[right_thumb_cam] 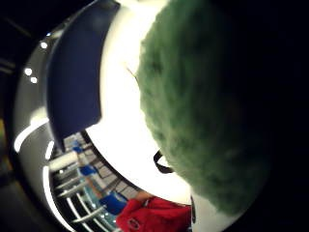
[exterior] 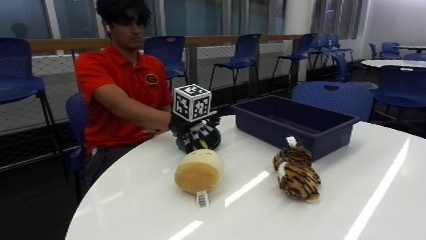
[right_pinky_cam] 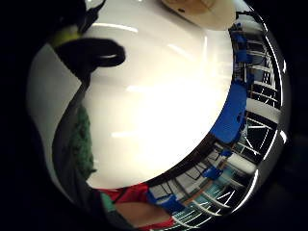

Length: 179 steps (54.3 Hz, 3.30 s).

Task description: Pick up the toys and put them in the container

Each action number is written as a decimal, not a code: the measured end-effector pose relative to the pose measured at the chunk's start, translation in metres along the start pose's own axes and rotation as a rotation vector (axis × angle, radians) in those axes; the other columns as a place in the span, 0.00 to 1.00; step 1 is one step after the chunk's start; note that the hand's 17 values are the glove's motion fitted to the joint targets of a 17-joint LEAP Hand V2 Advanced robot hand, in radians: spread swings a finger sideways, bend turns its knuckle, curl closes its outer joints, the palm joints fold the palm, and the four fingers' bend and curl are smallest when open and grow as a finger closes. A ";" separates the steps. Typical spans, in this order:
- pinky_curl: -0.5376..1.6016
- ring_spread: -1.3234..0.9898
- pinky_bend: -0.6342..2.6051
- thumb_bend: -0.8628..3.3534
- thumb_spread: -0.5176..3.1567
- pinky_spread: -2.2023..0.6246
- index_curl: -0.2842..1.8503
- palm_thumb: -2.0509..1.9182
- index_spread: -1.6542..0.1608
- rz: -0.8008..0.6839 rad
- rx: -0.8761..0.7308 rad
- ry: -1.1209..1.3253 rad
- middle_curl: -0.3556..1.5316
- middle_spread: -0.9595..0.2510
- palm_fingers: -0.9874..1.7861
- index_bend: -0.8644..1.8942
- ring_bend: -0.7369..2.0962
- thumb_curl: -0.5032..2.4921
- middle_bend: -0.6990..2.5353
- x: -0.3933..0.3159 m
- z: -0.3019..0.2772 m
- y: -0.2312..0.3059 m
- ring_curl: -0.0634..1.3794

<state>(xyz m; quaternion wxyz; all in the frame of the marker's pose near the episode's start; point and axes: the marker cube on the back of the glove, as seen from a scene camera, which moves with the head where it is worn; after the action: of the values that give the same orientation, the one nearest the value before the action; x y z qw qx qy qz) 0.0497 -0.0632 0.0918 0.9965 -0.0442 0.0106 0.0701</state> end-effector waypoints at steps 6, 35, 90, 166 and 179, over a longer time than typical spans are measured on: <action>0.42 0.46 0.52 0.23 0.50 0.66 0.25 0.60 0.69 -0.013 0.036 0.006 0.37 0.57 0.62 0.38 0.46 0.29 0.35 -0.002 -0.001 0.000 0.24; 0.46 0.33 0.52 0.24 0.34 0.64 0.39 0.69 0.67 -0.052 0.069 -0.050 0.52 0.41 0.74 0.48 0.56 0.40 0.45 -0.013 -0.093 -0.050 0.37; 0.49 0.43 0.57 0.18 0.40 0.71 0.54 0.59 0.66 -0.455 0.116 0.219 0.60 0.51 0.23 0.38 0.46 0.43 0.30 -0.241 -0.180 -0.103 0.44; 0.41 0.59 0.51 0.19 0.41 0.83 0.26 0.49 0.72 0.132 0.008 -0.045 0.31 0.74 0.28 0.36 0.31 0.24 0.26 0.128 -0.084 -0.134 0.18; 0.42 0.59 0.53 0.19 0.41 0.83 0.25 0.49 0.72 0.139 -0.021 -0.093 0.31 0.75 0.28 0.36 0.31 0.24 0.25 0.134 -0.070 -0.138 0.18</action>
<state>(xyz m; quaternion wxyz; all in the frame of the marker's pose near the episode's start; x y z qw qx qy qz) 0.2007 -0.1866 0.0299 0.9881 -0.0504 -0.0334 0.1412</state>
